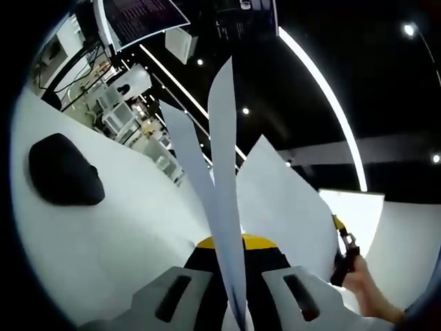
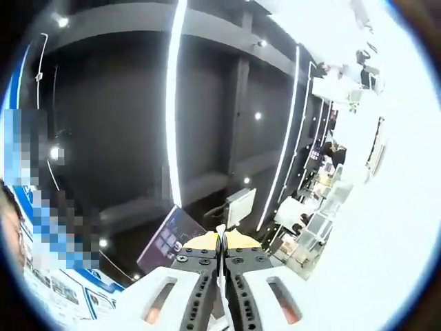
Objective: Organize the stack of printing papers by aligning and flattening the scattered papers on the table
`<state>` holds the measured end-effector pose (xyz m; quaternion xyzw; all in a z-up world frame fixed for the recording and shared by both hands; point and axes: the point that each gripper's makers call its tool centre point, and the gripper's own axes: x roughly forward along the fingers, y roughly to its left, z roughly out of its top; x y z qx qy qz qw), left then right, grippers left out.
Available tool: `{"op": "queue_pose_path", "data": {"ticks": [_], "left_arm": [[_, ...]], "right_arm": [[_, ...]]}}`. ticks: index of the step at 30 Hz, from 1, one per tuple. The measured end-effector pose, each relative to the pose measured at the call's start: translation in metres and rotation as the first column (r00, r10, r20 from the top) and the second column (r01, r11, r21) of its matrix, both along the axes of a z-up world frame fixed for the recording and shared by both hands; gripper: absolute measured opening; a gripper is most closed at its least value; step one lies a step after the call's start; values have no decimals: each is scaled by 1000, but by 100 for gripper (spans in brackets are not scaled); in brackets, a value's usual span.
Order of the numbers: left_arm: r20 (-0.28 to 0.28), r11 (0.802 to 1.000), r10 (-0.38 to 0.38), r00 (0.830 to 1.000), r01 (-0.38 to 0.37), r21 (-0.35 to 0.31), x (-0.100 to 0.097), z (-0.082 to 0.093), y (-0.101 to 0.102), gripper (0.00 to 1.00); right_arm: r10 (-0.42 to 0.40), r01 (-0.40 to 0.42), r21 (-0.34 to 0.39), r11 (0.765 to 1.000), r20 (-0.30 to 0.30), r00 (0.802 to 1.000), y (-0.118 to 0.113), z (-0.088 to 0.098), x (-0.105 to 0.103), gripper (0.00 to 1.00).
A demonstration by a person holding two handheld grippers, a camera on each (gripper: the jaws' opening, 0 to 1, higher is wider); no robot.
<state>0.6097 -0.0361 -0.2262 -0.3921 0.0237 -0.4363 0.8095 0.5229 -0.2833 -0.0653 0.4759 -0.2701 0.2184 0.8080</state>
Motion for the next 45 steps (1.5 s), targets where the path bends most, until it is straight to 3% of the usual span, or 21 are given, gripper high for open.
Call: {"op": "queue_pose_path", "data": {"ticks": [4,9,25,31,34,39,45], "left_arm": [[2,1000,-2,1000,2,2,0,0,0,7],[1,1000,-6,1000,6,-1,-1,0,-1,7],[-3,1000,-20,1000,20,-18,-1,1,-3,8],[-2,1000,-25,1000,25,-14,-1,0,-4,8],[-2,1000,-27,1000,26,-12,-1,0,-4,8],[-5,999,-32,999,32,-20,-1,1,-3,9],[-8,999,-42,999,42,-32,-2,2,-4,12]], "right_arm": [[38,-37,66,997,-15,999,0,-11,7,0],[61,-57,97,994,-43,997,1,-26,15,0],[62,-52,110,993,-97,993,-6,-60,25,0],[65,-47,240,970,-68,996,-20,-64,28,0],[45,-24,268,963,-73,996,-24,-69,34,0],[49,-24,260,965,-92,995,-12,-78,41,0],[49,-32,231,973,-72,996,-1,-76,41,0]]}}
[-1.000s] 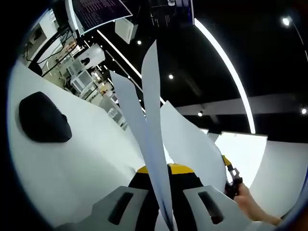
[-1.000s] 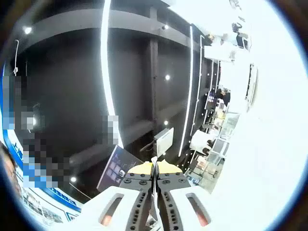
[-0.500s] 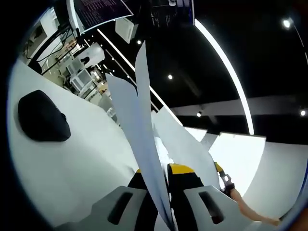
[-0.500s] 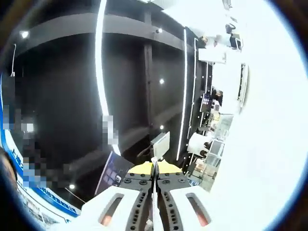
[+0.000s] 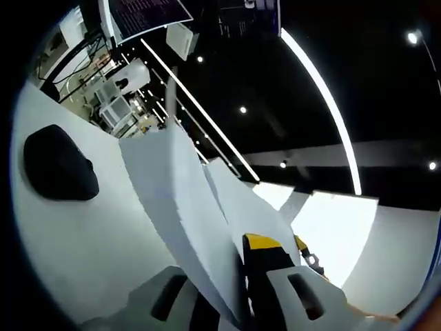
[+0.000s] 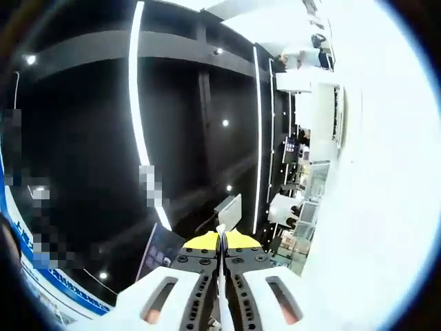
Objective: Organize the stack of printing papers by aligning and flattening the scattered papers on the table
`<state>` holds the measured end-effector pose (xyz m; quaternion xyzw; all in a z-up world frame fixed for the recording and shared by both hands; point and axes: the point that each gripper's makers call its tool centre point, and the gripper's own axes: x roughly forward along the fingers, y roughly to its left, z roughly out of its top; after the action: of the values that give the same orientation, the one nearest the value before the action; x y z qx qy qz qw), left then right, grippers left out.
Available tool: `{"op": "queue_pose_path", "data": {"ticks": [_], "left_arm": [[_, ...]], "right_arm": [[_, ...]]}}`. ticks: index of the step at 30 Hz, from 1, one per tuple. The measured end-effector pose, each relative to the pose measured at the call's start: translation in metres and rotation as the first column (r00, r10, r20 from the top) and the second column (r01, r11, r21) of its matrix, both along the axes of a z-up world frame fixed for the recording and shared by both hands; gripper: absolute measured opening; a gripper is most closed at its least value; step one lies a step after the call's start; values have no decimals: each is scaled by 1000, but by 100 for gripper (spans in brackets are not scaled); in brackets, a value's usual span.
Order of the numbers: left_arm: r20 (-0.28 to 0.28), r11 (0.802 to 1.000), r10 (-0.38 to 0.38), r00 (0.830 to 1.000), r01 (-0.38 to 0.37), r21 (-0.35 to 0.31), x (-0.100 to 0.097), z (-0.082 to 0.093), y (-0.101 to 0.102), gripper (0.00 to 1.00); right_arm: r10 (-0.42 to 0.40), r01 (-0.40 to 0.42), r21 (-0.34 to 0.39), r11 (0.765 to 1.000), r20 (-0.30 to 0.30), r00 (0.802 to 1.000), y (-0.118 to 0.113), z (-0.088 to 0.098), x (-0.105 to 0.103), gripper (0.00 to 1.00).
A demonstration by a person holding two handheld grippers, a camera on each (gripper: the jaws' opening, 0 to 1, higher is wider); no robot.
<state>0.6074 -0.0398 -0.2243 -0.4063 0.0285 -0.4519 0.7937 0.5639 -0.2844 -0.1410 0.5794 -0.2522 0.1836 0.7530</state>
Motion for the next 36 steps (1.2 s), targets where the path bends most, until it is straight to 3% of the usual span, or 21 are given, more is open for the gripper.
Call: {"op": "queue_pose_path", "data": {"ticks": [5,14,19,29,33,36], "left_arm": [[-2,1000,-4,1000,4,0,1,0,-1,16],[-6,1000,-4,1000,4,5,2,-1,-1,16],[-6,1000,0,1000,0,2,2,-1,-1,16],[-4,1000,5,1000,-5,0,0,0,-1,16],[-1,1000,3,1000,-3,2,-1,1,-1,16],[3,1000,3,1000,-3,8,-1,1,-1,17]], "right_arm": [[11,-11,-13,1000,16,1000,7,3,-3,0],[32,-32,30,999,6,999,26,-8,-7,0],[26,-27,-37,999,-39,999,41,-17,-10,0],[-63,57,-77,995,-77,995,52,-24,-23,0],[-147,118,-156,981,-190,971,56,-38,-24,0],[-158,130,-155,979,-187,970,65,-34,-31,0]]}}
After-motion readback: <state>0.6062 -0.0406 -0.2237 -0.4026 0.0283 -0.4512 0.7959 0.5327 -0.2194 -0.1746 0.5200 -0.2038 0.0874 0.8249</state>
